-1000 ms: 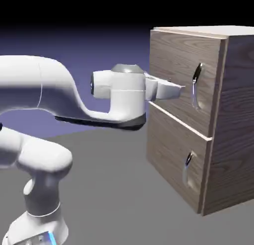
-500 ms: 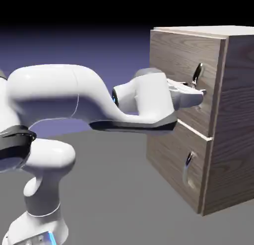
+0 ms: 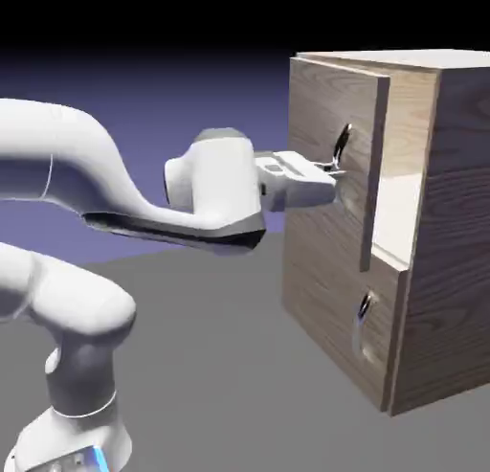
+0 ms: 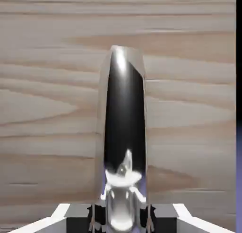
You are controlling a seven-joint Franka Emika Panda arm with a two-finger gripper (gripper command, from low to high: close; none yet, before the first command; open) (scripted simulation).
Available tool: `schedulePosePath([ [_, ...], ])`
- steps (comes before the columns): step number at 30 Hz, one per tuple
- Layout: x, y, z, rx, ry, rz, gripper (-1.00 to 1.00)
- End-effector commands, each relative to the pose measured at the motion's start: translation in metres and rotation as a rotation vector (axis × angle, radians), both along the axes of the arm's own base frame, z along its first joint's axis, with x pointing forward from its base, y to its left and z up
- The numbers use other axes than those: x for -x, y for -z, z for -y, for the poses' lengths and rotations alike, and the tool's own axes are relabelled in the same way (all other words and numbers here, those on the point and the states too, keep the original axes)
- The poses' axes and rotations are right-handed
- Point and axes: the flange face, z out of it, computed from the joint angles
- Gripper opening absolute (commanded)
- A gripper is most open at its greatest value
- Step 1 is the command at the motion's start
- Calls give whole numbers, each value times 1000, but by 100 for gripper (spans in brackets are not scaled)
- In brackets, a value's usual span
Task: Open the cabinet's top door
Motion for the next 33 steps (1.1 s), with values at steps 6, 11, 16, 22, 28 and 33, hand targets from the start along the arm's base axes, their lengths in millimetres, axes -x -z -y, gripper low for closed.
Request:
schedulePosePath([
  [6,38,0,-28,-1,115,0,-100],
  [11,63,0,-51,-1,196,0,-100],
  [16,84,0,-73,-1,271,0,-100],
  [22,108,0,-103,-1,363,0,-100],
  [28,131,0,-138,-1,462,0,-100],
  [33,149,0,-172,-1,555,0,-100],
])
